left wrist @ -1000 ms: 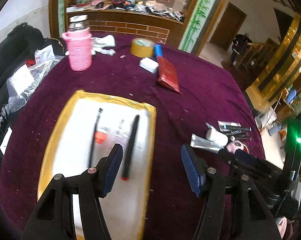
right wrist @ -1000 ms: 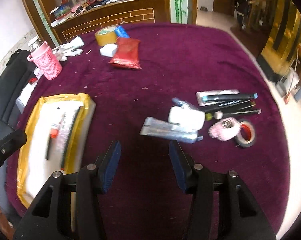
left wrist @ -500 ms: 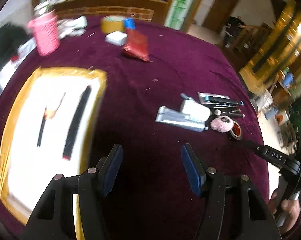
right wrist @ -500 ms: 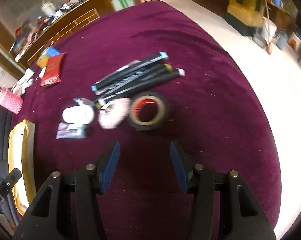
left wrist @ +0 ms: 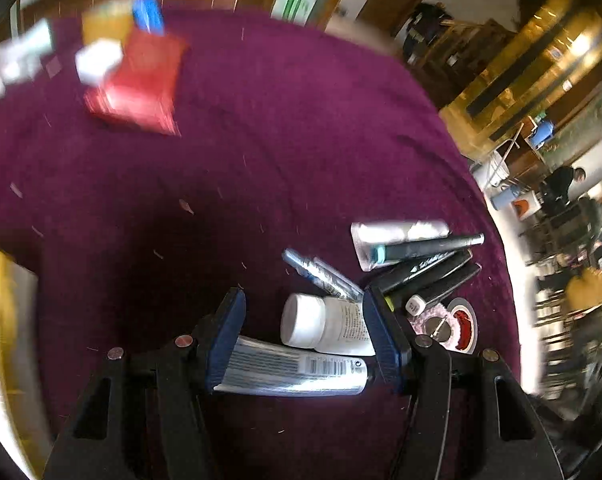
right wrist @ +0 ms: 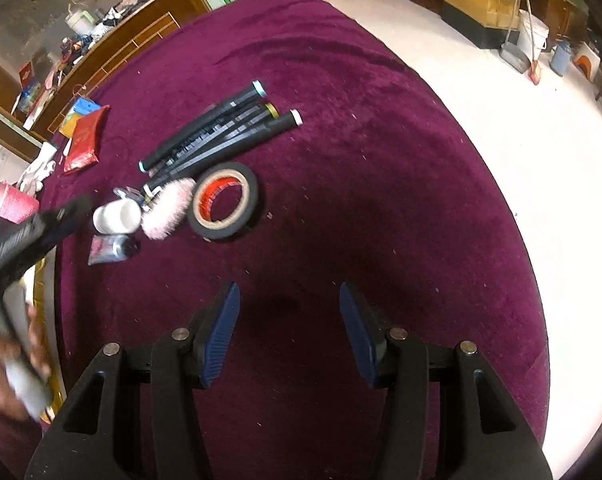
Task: Organize objects
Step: 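Grasp the silver tube with the left gripper and lift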
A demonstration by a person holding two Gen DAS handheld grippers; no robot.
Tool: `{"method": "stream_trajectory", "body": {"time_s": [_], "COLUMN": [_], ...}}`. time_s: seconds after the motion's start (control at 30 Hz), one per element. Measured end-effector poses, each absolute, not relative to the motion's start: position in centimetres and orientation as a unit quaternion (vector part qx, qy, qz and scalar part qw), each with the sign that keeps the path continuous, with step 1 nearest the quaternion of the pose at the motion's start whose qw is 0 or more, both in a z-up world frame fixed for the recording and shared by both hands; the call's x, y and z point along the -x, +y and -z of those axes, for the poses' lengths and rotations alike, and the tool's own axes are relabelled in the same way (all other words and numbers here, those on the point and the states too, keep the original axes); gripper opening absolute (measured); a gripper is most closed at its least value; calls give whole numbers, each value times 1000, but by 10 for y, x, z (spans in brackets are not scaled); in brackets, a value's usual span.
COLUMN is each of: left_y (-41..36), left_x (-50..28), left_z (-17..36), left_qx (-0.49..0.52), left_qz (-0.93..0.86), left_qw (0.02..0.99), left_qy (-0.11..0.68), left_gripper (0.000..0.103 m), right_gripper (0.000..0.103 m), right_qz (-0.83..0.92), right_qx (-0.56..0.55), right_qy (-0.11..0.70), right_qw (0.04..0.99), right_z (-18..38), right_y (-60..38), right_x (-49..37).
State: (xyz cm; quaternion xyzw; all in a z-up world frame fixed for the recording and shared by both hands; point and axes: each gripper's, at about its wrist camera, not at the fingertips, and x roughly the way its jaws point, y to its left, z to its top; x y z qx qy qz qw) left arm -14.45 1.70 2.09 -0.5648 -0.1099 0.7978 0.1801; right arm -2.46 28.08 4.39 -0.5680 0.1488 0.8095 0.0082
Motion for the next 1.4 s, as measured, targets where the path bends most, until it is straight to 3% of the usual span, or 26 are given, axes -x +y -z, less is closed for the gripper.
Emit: {"method": "stream_trajectory", "body": {"time_s": [0.37,0.77,0.97,1.0,1.03,1.07,1.17,1.4], "left_y": [42,68,100,104,102,93,73,38], "left_x": [63,39,22,22,20,21,29,15], "left_z": [-16,-24,-22,-20,-22,-22,-20,-49], "left_qx": [621,593,547,542,537,544,559,534], "left_qz": [-705,-771,-815,-818,-821,-815,-803,-813], "left_qw": [317,223,191,191,192,200,203,209], "left_qy": [-129,-59,29,36,37,16,-43,-101], "left_gripper": [56,57,60,55,29,21,21,21], "right_gripper": [51,51,51,51,51,51,51,51], "right_qz": [-803,-801,-801,-803,-804,-807,-809,-817], "right_qx": [574,578,576,574,572,570,567,559], "right_qy": [161,156,161,161,159,156,156,137], "right_qw": [-4,-5,-2,-3,-4,-4,-5,-24], "right_z": [-35,-30,-31,-33,-34,-36,-37,-41], "right_y": [286,287,291,291,291,292,292,279], "right_x": [35,37,35,35,35,34,34,48]}}
